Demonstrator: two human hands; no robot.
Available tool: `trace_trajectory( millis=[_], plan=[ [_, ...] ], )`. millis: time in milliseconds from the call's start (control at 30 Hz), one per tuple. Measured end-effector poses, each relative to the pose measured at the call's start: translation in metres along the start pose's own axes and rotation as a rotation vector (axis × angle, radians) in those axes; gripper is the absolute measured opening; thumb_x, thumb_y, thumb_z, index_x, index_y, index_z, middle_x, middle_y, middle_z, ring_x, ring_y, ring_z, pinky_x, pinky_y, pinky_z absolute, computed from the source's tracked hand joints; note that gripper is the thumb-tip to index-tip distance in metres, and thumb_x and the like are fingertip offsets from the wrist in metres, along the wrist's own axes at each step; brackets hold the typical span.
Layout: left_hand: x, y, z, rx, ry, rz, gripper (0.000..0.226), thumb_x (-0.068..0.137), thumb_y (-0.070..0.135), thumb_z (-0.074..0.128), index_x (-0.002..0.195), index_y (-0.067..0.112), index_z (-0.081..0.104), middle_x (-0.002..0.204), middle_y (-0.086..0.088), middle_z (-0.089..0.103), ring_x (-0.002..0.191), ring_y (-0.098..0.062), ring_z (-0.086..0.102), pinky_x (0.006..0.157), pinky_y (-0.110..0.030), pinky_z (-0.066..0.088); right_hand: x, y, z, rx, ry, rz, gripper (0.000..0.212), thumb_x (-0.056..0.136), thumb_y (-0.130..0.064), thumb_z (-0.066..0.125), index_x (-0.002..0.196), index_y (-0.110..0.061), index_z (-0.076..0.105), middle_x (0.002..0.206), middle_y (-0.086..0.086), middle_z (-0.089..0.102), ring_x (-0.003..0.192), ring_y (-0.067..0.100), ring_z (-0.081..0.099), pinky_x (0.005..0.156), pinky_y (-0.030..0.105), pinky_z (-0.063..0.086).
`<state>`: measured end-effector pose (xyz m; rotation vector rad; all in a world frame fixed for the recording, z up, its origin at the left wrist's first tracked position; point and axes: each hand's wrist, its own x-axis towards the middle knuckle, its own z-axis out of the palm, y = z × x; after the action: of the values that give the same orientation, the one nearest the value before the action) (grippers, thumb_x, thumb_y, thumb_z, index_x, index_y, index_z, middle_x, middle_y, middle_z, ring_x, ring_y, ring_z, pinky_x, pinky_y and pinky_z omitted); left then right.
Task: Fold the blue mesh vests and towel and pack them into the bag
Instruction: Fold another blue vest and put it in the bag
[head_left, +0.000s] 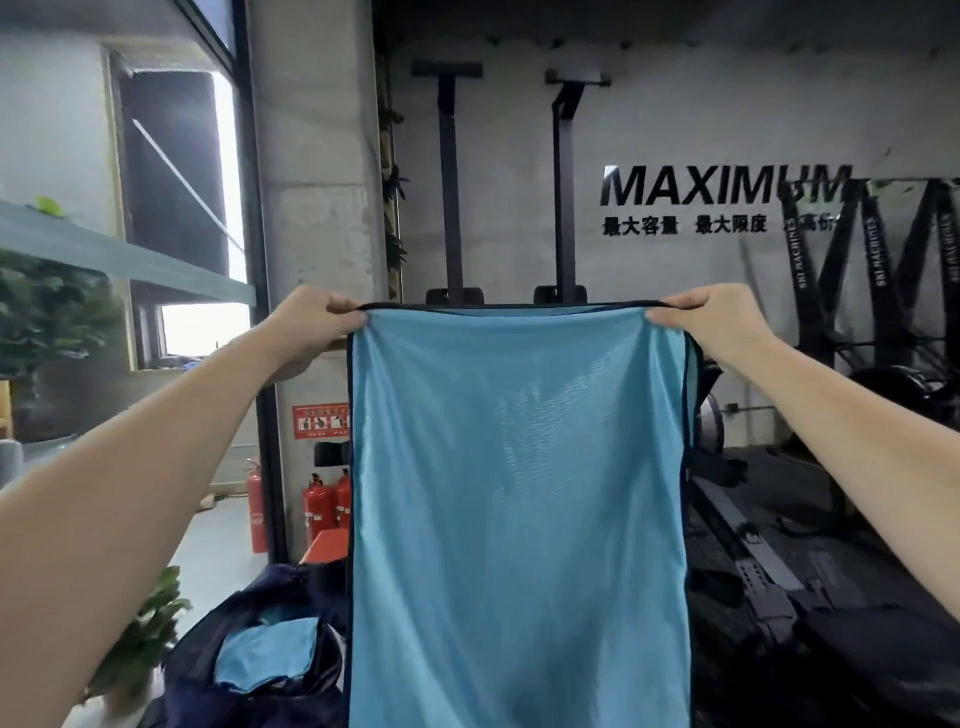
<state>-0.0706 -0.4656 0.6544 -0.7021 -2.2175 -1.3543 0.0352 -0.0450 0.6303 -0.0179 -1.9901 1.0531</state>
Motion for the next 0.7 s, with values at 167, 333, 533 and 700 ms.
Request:
trace_trajectory(
  millis=[167,333,533,700],
  plan=[
    [0.010,-0.027,0.003,-0.089,-0.082,-0.136,0.018,0.097,0.011,0.060,0.107,0.001,0.070,0.112,-0.010,0.068,0.104,-0.020,0.062,0.080,-0.025,0.051,0.009,0.017,0.021,-0.038,-0.059,0.082,0.027,0.080,-0.031,0.081,0.098,-0.012,0.076,0.072,0.004,0.071,0.048,0.030,0.050,0.047,0.023,0.050],
    [0.029,-0.087,0.016,0.126,-0.130,-0.159,0.013,0.094,0.015,0.066,0.088,0.015,0.077,0.095,-0.001,0.074,0.087,-0.016,0.064,0.079,-0.028,0.051,0.027,0.064,0.059,-0.069,-0.229,0.145,0.023,0.081,-0.015,0.080,0.104,-0.011,0.075,0.089,-0.004,0.069,0.085,0.007,0.062,0.084,0.021,0.042],
    [0.042,-0.153,0.057,0.236,-0.050,-0.123,0.026,0.085,0.005,0.073,0.081,0.031,0.071,0.088,0.006,0.071,0.083,-0.012,0.064,0.089,-0.033,0.051,0.039,0.121,0.111,-0.184,-0.217,0.099,0.017,0.074,-0.019,0.087,0.080,-0.021,0.071,0.084,0.000,0.073,0.086,0.019,0.069,0.083,0.030,0.052],
    [0.043,-0.180,0.078,0.324,-0.044,-0.155,0.024,0.088,0.006,0.065,0.100,0.028,0.064,0.091,-0.003,0.071,0.081,-0.019,0.066,0.077,-0.030,0.053,0.041,0.146,0.135,-0.364,-0.272,0.020,0.024,0.079,-0.023,0.083,0.097,-0.022,0.068,0.087,-0.003,0.070,0.089,0.016,0.064,0.067,0.019,0.035]
  ],
)
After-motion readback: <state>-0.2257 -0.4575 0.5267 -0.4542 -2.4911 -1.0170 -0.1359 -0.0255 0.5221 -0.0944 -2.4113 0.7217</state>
